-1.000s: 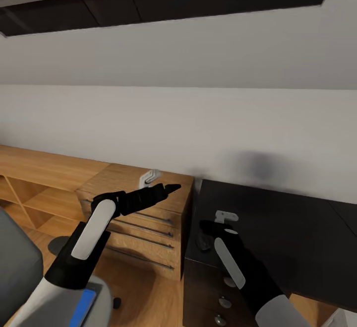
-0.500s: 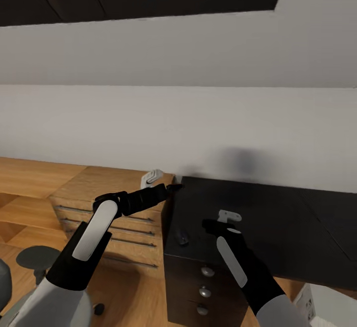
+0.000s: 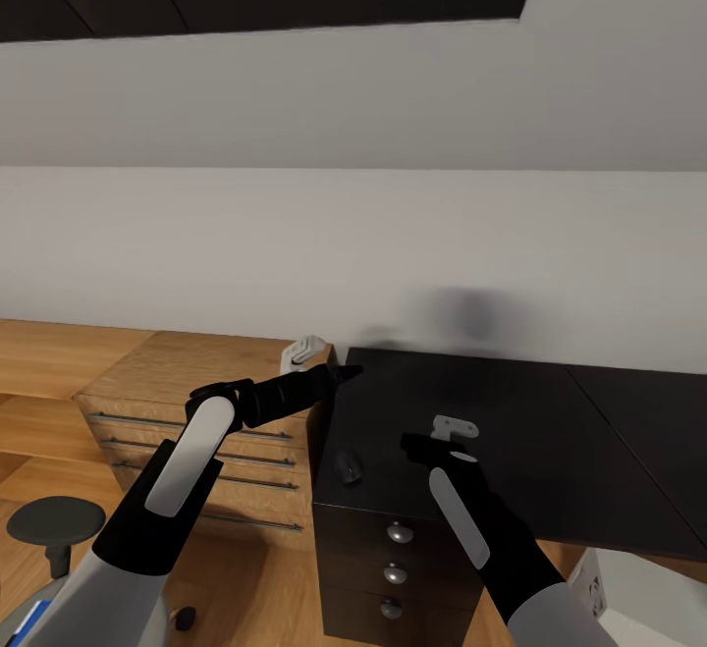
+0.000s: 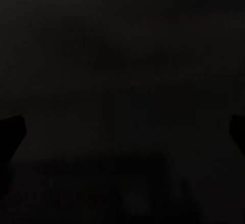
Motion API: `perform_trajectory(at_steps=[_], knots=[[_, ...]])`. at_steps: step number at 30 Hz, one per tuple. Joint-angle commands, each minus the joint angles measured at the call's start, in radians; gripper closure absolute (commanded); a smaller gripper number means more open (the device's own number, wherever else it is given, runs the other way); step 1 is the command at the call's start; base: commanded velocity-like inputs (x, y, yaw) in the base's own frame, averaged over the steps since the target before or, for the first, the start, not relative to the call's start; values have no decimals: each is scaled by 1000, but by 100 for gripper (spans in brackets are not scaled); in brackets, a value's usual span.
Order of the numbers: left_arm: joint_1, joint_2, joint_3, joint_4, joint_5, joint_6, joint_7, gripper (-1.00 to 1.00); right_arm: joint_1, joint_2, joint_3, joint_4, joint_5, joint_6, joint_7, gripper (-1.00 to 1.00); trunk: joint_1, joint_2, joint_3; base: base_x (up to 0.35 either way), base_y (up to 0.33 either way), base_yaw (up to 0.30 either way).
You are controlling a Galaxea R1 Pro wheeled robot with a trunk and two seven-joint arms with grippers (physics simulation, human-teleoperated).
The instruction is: In the bedroom, organize the workspace by keeping the computer under the desk, ensuring the monitor is on the desk, placing the keyboard on the desk next to the monitor, placing the mouse on the desk next to the keyboard, moving the folder from the swivel chair onto the desk next to the mouse, stacking the notebook on top of the folder with the pen on top of the notebook, and positioning the swivel chair next to the desk.
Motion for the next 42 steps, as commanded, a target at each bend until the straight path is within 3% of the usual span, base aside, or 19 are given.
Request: perform_trajectory(at_steps=[1,17,22,34,42], knots=[[-1,1,-1,-1,11,0,10,-100,-1,0,2,-1,-9,2,-9,-100,0,-1,-1,0,0,0],[-1,1,-2,-1,10,0,10,-100,-1,-1,-2,0,-9,2,-9,-100,0,-1,-1,0,0,-176],[-1,1,-17,-1,9,-1,12,-100,-1,-1,-6,0,-9,2,-8,-100,0,-1,-1,0,0,-256],[-1,1,-24,-1,9,-1,12,-100,-1,-1,-66,4,-8,0,-7,-100,0,-1,-1,0,0,-259],[-1,1,-24,-1,9,-1,12,-100,-1,-1,-73,6,-8,0,-7,-100,0,-1,-1,0,0,-261]])
